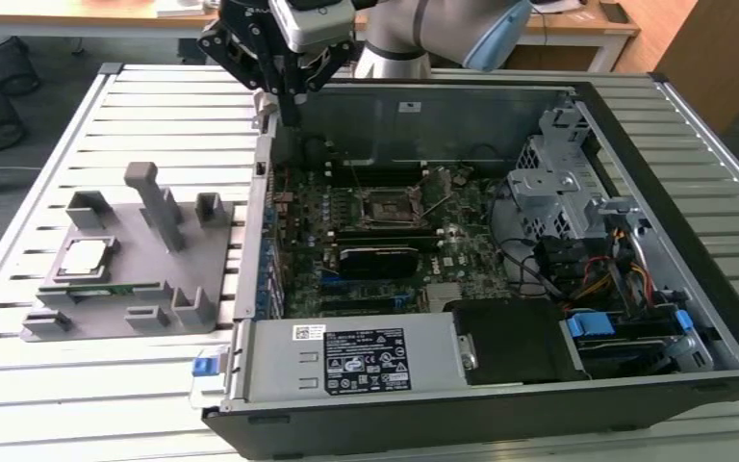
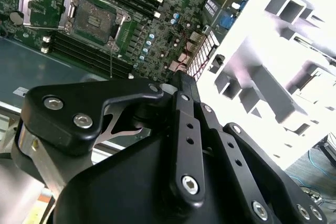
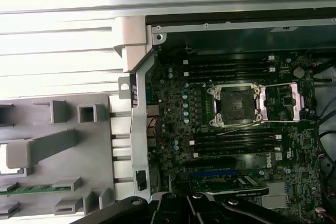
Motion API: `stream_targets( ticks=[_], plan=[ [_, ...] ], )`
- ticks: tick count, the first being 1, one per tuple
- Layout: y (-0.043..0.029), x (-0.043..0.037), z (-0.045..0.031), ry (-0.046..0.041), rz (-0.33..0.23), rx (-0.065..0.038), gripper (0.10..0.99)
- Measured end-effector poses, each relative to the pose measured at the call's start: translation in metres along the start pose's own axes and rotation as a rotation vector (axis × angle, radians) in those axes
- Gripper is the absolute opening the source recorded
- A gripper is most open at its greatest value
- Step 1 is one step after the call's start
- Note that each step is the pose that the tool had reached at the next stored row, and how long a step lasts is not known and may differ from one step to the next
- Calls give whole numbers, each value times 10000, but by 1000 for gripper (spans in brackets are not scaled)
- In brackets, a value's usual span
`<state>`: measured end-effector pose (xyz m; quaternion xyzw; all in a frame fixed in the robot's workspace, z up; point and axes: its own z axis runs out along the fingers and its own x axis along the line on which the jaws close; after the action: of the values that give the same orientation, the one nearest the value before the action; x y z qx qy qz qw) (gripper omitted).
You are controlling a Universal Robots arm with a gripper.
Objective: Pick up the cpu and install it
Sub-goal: 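Reach for the cpu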
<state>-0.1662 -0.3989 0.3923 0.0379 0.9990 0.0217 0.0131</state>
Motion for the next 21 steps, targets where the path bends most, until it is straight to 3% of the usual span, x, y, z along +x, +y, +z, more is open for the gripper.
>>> stream_targets(
  ticks=[21],
  plan=[
    [-17,228,-2,0,0,1,106]
  ],
)
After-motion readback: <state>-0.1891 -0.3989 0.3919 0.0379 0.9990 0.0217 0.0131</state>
